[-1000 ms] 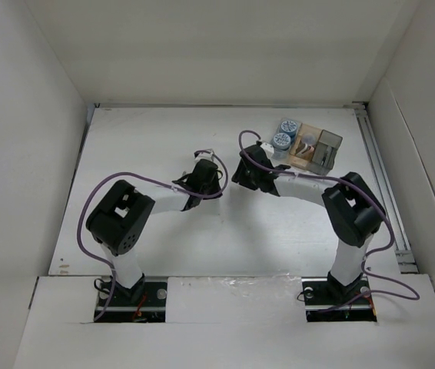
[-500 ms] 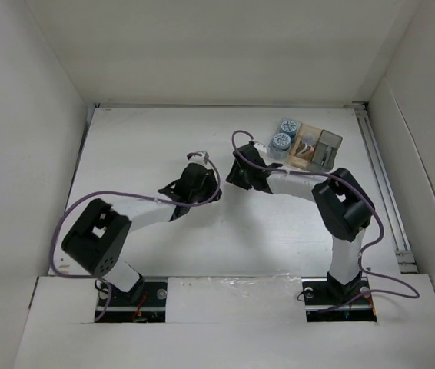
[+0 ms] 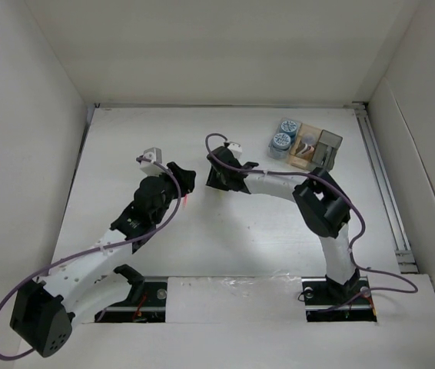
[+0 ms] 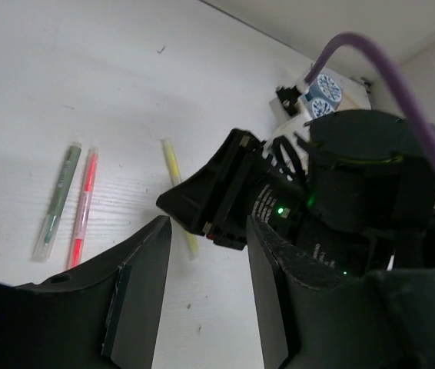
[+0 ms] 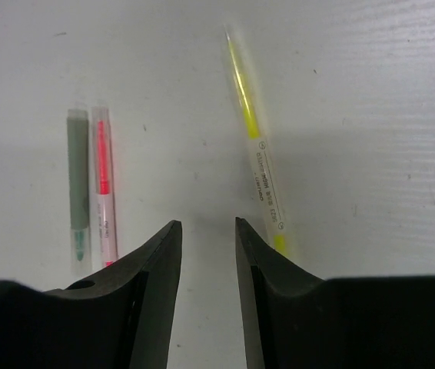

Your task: Sort the stationery into containers

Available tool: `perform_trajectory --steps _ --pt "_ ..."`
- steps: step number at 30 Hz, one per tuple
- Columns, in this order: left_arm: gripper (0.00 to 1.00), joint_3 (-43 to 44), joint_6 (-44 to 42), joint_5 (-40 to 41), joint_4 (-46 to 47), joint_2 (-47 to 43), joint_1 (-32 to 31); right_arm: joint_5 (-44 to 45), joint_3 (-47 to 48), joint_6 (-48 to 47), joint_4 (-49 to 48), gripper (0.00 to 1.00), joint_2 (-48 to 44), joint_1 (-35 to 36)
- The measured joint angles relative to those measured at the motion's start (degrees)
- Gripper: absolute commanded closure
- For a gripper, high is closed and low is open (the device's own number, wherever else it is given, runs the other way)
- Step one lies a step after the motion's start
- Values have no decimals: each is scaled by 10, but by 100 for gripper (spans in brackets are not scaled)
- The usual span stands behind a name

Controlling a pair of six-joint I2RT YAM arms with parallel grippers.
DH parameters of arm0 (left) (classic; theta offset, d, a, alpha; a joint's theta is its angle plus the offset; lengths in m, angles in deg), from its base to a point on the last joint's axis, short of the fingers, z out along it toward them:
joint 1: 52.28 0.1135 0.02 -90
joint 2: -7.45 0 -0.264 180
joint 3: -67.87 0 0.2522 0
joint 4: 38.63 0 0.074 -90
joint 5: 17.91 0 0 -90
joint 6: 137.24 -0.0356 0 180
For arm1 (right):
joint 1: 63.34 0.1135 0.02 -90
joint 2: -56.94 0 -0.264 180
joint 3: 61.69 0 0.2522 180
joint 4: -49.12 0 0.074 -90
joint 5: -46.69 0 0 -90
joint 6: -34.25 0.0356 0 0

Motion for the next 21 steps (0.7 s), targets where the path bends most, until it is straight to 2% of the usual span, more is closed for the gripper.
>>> perform_trajectory --steps 4,12,14,21 --pt "58 -2 0 17 -7 -19 0 32 10 0 31 65 13 10" --pt "58 -2 0 17 -20 -22 0 78 10 4 59 62 12 12" --pt "58 -2 0 16 -21 -24 0 83 9 3 64 61 7 12" --pt "58 -2 0 11 -20 -24 0 116 8 -14 71 45 -30 -3"
